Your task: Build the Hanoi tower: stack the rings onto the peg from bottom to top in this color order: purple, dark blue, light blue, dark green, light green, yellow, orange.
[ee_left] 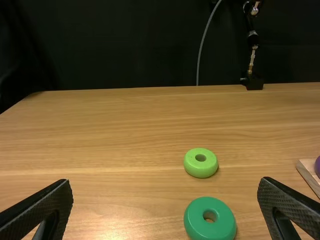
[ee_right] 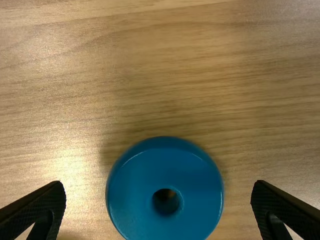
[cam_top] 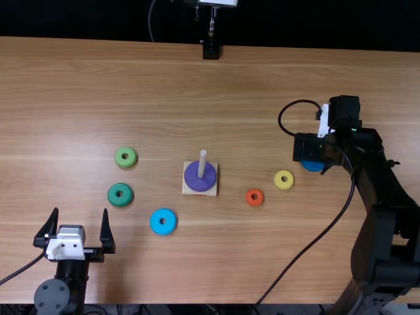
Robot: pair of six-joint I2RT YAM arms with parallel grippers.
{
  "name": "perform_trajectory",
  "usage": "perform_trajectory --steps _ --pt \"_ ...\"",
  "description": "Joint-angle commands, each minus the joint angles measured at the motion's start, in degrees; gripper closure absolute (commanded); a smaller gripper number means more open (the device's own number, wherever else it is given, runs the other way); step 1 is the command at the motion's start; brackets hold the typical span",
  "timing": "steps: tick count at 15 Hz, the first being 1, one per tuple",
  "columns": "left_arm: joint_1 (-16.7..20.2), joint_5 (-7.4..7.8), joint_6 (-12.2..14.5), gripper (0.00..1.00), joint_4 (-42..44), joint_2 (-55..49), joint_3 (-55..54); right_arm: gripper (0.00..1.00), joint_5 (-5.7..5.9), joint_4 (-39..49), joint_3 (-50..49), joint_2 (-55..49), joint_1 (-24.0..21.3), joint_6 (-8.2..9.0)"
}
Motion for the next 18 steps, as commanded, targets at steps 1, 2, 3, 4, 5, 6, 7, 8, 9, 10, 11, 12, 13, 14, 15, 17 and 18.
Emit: perform_trajectory --steps 1,2,3,4,5,6,7,8,9,10,11,12,13,14,15,17,18 --pt "0.4 -0.46 0.1 0.0 -1.9 -0.7 -0.9 0.0 0.01 0.1 -0.4 2.0 -0.4 0.24" --pt "0.5 -0.46 0.1 0.0 -1.9 -0.7 -0.9 0.0 0.01 0.1 -0.3 2.2 -0.4 0.24" --pt "0.4 -0.46 0.1 0.0 -1.9 -0.7 -0.9 0.0 0.01 0.1 -0.3 2.5 -0.4 0.14" --pt "0.4 -0.46 0.1 0.0 -1.9 -0.7 -0.9 0.0 0.01 0.1 -0.2 2.6 -0.4 0.14" --pt "0.4 -0.46 0.1 0.0 -1.9 -0.7 -0.9 0.0 0.01 0.1 -0.1 2.7 -0.4 0.14" --pt "0.4 -0.46 0.1 0.0 -1.9 -0.7 -0.9 0.0 0.12 0.0 0.0 2.8 -0.4 0.14" --pt "0.4 -0.46 0.1 0.0 -2.1 -0.7 -0.9 0.0 0.12 -0.4 0.0 3.4 -0.4 0.14" --pt "0.4 -0.35 0.1 0.0 -1.9 -0.7 -0.9 0.0 0.22 -0.6 0.0 3.8 -0.4 0.14" --pt "0.4 -0.46 0.1 0.0 -2.1 -0.7 -0.9 0.0 0.22 -1.1 0.2 4.2 -0.4 0.14" --pt "0.4 -0.46 0.1 0.0 -1.9 -0.7 -0.9 0.0 0.22 -1.5 0.8 4.2 -0.4 0.14" --pt "0.4 -0.46 0.1 0.0 -2.1 -0.7 -0.9 0.0 0.33 -1.8 1.0 4.2 -0.4 0.14" --pt "0.4 -0.46 0.1 0.0 -2.1 -0.7 -0.9 0.0 0.33 -1.7 1.0 4.2 -0.4 0.14" --pt "0.4 -0.46 0.1 0.0 -1.9 -0.7 -0.9 0.0 0.33 -1.6 1.0 4.2 -0.4 0.24" --pt "0.4 -0.46 0.1 0.0 -2.1 -0.7 -0.9 0.24 0.43 -1.1 0.6 4.2 -0.4 0.45" --pt "0.4 -0.35 0.1 0.0 -1.9 -0.7 -0.9 0.68 0.33 -0.9 0.4 4.2 -0.5 0.56" --pt "0.4 -0.46 0.1 0.0 -1.9 -0.7 -0.9 1.0 -0.09 -1.1 0.4 4.2 -0.6 0.45" --pt "0.5 -0.35 0.1 0.0 -1.9 -0.7 -0.9 1.0 -0.09 -1.1 0.5 4.2 -0.6 0.45"
